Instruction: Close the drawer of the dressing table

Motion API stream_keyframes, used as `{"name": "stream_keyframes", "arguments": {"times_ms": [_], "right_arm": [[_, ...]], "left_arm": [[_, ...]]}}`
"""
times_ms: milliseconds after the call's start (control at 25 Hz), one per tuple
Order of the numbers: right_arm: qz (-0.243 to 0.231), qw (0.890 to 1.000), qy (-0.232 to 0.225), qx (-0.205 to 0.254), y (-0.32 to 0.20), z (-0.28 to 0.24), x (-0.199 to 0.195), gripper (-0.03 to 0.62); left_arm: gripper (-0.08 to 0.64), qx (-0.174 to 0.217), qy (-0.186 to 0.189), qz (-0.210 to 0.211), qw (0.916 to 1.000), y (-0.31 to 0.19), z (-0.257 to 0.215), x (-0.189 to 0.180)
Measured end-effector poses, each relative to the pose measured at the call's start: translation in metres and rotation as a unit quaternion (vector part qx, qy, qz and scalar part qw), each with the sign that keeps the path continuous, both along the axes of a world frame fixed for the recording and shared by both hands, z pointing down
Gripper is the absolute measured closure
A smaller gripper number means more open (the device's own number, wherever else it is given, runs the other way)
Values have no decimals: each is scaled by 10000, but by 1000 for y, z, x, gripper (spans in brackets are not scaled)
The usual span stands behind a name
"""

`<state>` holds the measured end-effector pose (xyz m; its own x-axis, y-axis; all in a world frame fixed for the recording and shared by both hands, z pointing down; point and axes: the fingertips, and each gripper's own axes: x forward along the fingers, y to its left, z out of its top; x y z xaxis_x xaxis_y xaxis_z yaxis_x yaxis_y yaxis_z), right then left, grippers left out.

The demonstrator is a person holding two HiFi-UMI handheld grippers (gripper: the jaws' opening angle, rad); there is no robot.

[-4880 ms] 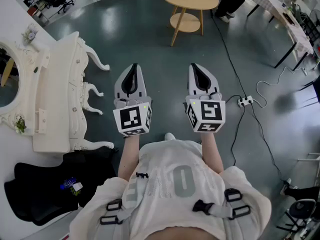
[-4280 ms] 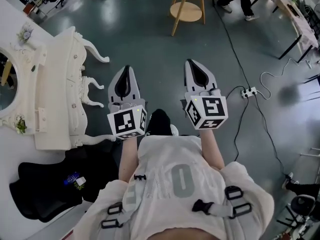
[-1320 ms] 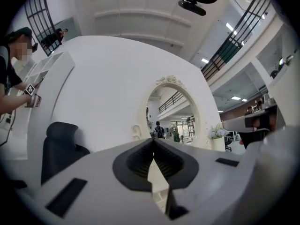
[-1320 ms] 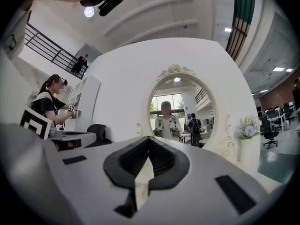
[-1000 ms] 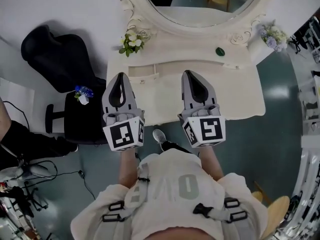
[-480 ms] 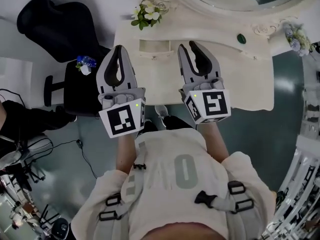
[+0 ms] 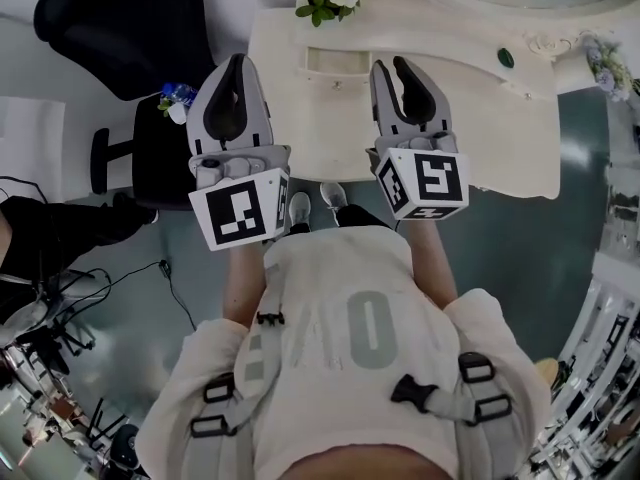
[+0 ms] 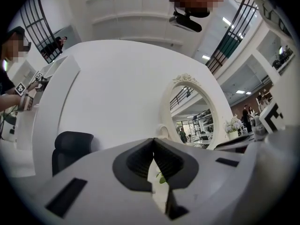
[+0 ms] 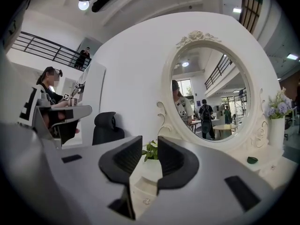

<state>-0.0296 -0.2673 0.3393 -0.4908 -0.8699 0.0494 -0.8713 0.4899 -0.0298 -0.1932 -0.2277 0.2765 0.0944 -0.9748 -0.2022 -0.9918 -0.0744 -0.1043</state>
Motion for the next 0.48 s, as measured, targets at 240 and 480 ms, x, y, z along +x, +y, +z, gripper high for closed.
{"name": "stream_keyframes", "arguments": {"times_ms": [240,480], "right_arm": [[43,10000,2,24,-2,4,-17,495],[88,9998,-8,-181,-9,22,-24,495]], "left_arm": [[540,-31,-35,50,10000,-1,2,-15],[540,-151,74,63,9998,-9,11,-28]]}}
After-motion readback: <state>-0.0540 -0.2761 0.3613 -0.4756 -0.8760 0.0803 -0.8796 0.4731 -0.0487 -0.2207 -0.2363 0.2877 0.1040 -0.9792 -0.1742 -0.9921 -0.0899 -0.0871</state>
